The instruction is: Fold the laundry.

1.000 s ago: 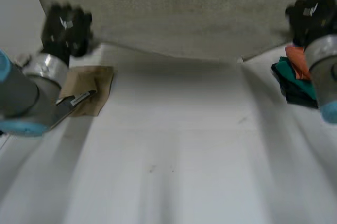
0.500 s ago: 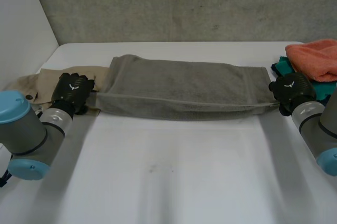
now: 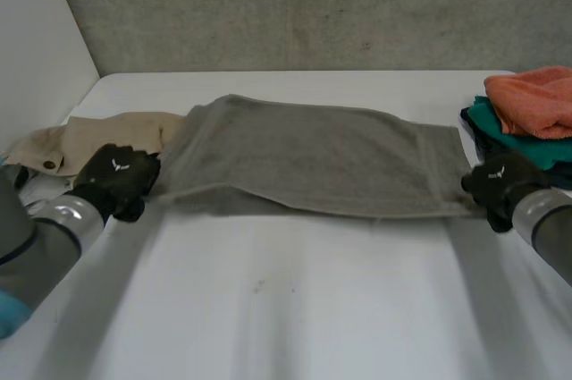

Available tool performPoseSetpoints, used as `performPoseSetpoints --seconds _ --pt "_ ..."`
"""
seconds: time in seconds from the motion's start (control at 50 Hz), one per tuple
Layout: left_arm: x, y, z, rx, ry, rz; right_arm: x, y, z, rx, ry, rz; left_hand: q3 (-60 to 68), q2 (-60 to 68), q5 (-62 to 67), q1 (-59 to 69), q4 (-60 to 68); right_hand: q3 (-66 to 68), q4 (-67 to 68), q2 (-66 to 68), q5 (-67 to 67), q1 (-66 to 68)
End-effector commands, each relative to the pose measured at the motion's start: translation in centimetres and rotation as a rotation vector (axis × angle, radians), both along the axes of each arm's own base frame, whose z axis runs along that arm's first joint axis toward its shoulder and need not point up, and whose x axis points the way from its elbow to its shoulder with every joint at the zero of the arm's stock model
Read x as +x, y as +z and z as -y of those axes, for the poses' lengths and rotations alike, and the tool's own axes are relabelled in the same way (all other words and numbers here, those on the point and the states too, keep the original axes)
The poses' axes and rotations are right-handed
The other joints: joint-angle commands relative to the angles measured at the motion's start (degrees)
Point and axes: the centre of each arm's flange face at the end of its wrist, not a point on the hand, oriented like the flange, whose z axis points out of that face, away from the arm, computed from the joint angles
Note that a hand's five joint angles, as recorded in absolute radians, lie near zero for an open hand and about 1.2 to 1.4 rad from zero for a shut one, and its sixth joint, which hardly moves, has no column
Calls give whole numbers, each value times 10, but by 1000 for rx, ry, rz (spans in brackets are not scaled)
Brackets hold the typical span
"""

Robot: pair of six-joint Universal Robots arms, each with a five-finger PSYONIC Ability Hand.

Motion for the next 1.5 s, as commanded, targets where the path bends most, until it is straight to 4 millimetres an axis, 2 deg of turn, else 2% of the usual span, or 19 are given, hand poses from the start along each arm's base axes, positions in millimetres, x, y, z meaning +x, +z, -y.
performPoseSetpoints --seconds 0.02,0.1,0.16,0.34,0.5,0.58,0.82,0.84,0.86,0.88,0.9,0.92,1.24,1.34,1.36,1.4,1.42,1.46,1.5 --pt "14 19 -78 237 -76 211 -26 4 -56 300 61 -201 116 113 140 130 114 115 112 125 119 154" --pt "23 20 -122 392 -172 373 -49 11 -74 361 94 -311 116 113 140 130 114 115 112 125 119 154" --pt "26 22 -124 385 -189 417 -55 13 -70 350 75 -297 116 113 140 130 114 115 112 125 119 154" --pt "22 29 -63 145 -102 367 -55 24 -44 211 49 -238 116 113 140 130 114 115 112 125 119 154" --pt "-23 24 1 -15 -92 133 -48 9 25 20 -73 -64 116 113 140 130 114 115 112 125 119 154" --pt "-41 18 43 -142 -68 58 -39 -1 49 -30 -108 -56 116 113 140 130 114 115 112 125 119 154" --pt "-87 -21 107 -325 -26 39 -17 -22 100 -164 -158 -96 116 113 140 130 114 115 112 125 119 154" --pt "-90 -22 108 -330 -32 36 -16 -23 103 -174 -159 -92 116 113 140 130 114 115 112 125 119 154" --pt "-92 -23 108 -329 -37 34 -16 -24 107 -186 -169 -92 116 113 140 130 114 -34 -37 -24 -31 4" --pt "-95 -24 107 -331 -45 32 -16 -24 107 -184 -172 -97 -48 -52 -25 -35 -51 -230 -234 -220 -227 -192" --pt "-102 -27 102 -330 -61 35 -16 -24 107 -185 -178 -99 -566 -570 -542 -553 -569 -417 -420 -407 -414 -379" --pt "-105 -26 100 -333 -68 32 -16 -25 106 -183 -183 -103 -584 -587 -560 -570 -586 -585 -588 -575 -581 -546" --pt "-87 6 44 -274 -55 -10 -13 -17 42 -29 -146 -21 -584 -587 -560 -570 -586 -585 -588 -575 -581 -546" --pt "-77 10 27 -229 -39 -72 -33 -10 40 -28 -156 20 -584 -587 -560 -570 -586 -585 -588 -575 -581 -546" --pt "-77 10 26 -224 -37 -80 -37 -9 42 -30 -161 27 -584 -587 -560 -570 -586 -511 -515 -502 -508 -473" --pt "-75 8 24 -209 -32 -93 -41 -7 45 -43 -166 35 -584 -587 -560 -570 -586 -44 -48 -34 -41 -6" --pt "-75 7 23 -203 -31 -97 -41 -6 47 -55 -168 43 -584 -587 -560 -570 -586 38 34 48 41 76" --pt "-74 6 21 -191 -28 -106 -42 -3 53 -90 -175 78 -584 -587 -560 -570 -586 -177 -181 -167 -174 -139" --pt "-74 4 21 -187 -28 -107 -45 2 58 -114 -194 100 -584 -587 -560 -570 -586 -585 -588 -575 -581 -546"
